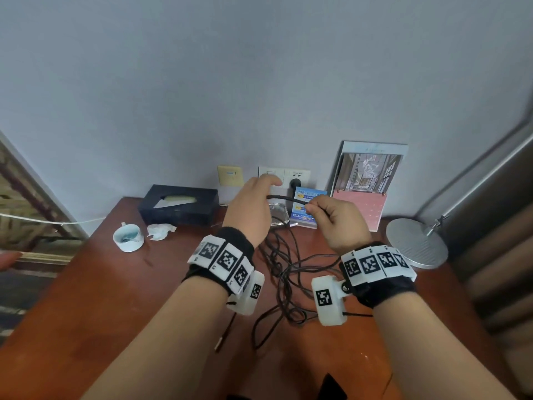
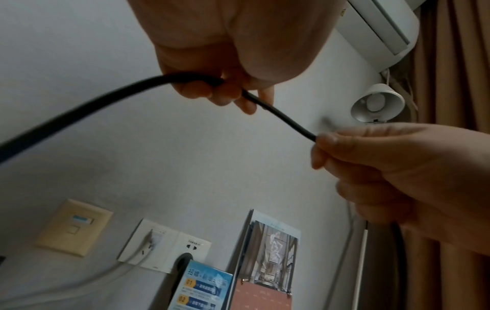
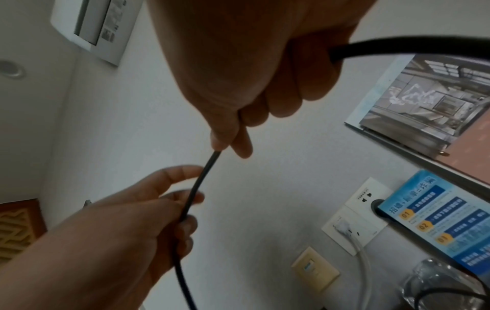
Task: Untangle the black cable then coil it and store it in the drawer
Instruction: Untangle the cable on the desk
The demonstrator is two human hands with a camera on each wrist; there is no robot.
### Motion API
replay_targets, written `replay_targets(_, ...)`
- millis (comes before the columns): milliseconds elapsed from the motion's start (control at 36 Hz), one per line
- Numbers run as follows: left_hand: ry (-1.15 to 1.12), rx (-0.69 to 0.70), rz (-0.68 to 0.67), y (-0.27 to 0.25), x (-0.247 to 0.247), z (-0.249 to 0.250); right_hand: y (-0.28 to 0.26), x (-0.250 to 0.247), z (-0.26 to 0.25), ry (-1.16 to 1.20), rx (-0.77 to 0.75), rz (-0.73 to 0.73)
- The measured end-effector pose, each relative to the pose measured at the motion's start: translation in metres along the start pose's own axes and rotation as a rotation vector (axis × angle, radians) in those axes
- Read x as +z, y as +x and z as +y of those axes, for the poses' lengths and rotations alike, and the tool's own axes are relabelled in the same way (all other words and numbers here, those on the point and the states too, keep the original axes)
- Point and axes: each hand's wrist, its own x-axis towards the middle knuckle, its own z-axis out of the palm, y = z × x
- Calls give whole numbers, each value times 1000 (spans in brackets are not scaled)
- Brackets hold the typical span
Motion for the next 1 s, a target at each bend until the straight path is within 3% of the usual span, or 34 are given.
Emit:
replay_targets(222,-28,139,-6,-4,16,17,-1,12,-20,-38,-68,-26)
replay_targets(333,-71,102,-5,-4,14,22,-4,11,-25,-16,-74,-52)
replay_targets(611,117,148,50,0,10,5,-5,-3,-8,10,-130,-50)
replay_targets(1000,216,112,112,0,-13,-21,-6,-28,17,18,-43,-85)
